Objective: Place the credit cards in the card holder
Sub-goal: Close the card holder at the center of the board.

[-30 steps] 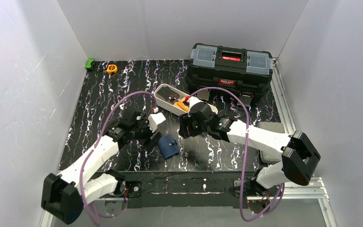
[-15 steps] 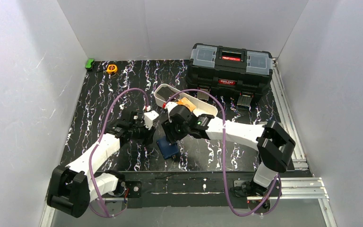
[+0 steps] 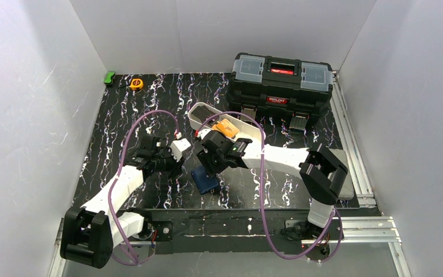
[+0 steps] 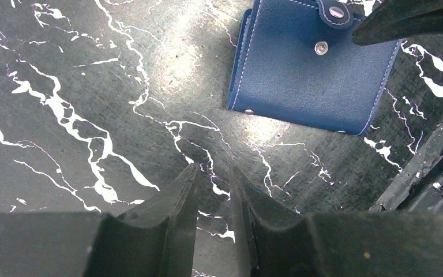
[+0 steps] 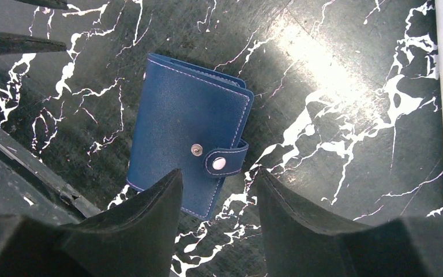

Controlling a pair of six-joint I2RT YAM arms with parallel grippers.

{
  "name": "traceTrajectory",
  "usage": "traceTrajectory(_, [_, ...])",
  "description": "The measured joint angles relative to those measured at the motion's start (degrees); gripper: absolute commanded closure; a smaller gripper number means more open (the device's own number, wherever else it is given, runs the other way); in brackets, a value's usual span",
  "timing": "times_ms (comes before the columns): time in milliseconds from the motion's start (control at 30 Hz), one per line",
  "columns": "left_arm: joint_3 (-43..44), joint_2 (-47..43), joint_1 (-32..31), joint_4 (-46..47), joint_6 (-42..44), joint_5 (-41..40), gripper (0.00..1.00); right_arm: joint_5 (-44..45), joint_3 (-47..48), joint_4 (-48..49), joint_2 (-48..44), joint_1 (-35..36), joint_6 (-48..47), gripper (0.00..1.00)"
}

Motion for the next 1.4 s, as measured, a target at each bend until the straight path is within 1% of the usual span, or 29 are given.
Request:
traceTrajectory(233, [0.0,-0.5,0.3,0.0,1.3,0.6,0.77,-0.6,0.0,-0.1,0.2,0.0,-0.3,0.42])
traceTrajectory(400, [0.0,-0.7,0.9,0.0,1.6,0.5,0.77,-1.3,0.2,-0.2,0.9,0.0,-0.4,0.39])
traceTrajectory(433, [0.0,-0.7,1.0,0.0,1.6,0.5,0.76,-1.5,0.4,-0.3,1.2,0.0,-0.4,0.38])
traceTrajectory(533, [0.0,-0.7,1.4,0.5,1.4,0.1,0.69,-1.7,0.9,-0.5,2.0,0.1,-0.5,0.39])
traceTrajectory(567, [0.0,-0.7,1.6,0.7,1.2,0.0,0.63,-1.7,0.9,-0.6,2.1,0.1,-0.5,0.41])
traceTrajectory(600, [0.0,-0.7,1.9,0.9,0.9,0.0,0.52,-1.7,0.9,-0.7,2.2,0.2,-0.5,0.49])
traceTrajectory(633, [0.0,-0.8,2.2,0.9,0.2,-0.2,0.46,-1.6,1.0,-1.0,2.4,0.3,-0.6,0.56])
traceTrajectory(667, [0.0,-1.2,2.7,0.8,-0.6,-0.3,0.34,-1.5,1.2,-1.1,2.6,0.3,-0.5,0.62])
traceTrajectory(700, [0.0,-1.5,2.9,0.8,-0.8,-0.2,0.31,-1.4,1.2,-1.1,2.8,0.3,-0.3,0.67])
traceTrajectory(733, [0.0,-1.7,3.1,0.8,-0.9,-0.2,0.31,-1.4,1.2,-1.1,2.8,0.4,-0.4,0.78])
traceTrajectory(767, [0.0,-1.8,3.2,0.4,-0.4,0.0,0.31,-1.2,1.2,-1.1,2.9,0.4,0.1,0.85])
traceTrajectory(800, [0.0,-1.8,3.3,0.0,0.7,0.2,0.32,-1.2,1.2,-1.1,2.9,0.4,-0.1,0.89])
traceTrajectory(900, [0.0,-2.1,3.4,-1.2,7.0,1.2,0.34,0.0,1.0,-0.8,2.8,0.4,0.9,0.98])
traceTrajectory(1000, [0.0,-2.0,3.4,-1.8,11.7,2.6,0.34,0.9,-1.0,0.3,1.4,0.2,1.4,0.99])
traceTrajectory(1100, [0.0,-1.9,3.4,-1.5,12.8,3.3,0.33,1.5,-3.7,1.3,-1.0,-0.2,1.9,0.99])
traceTrajectory(1233, [0.4,-1.2,3.4,-1.3,12.7,4.3,0.25,1.8,-7.0,2.7,-3.9,-0.9,2.7,0.99])
traceTrajectory(1333, [0.9,-1.1,3.4,-1.4,13.3,6.0,0.25,1.8,-9.4,3.7,-5.9,-1.4,3.6,0.99])
traceTrajectory(1400, [1.1,-1.1,3.4,-1.9,15.6,7.9,0.25,1.8,-10.7,4.3,-7.1,-1.6,4.1,0.99])
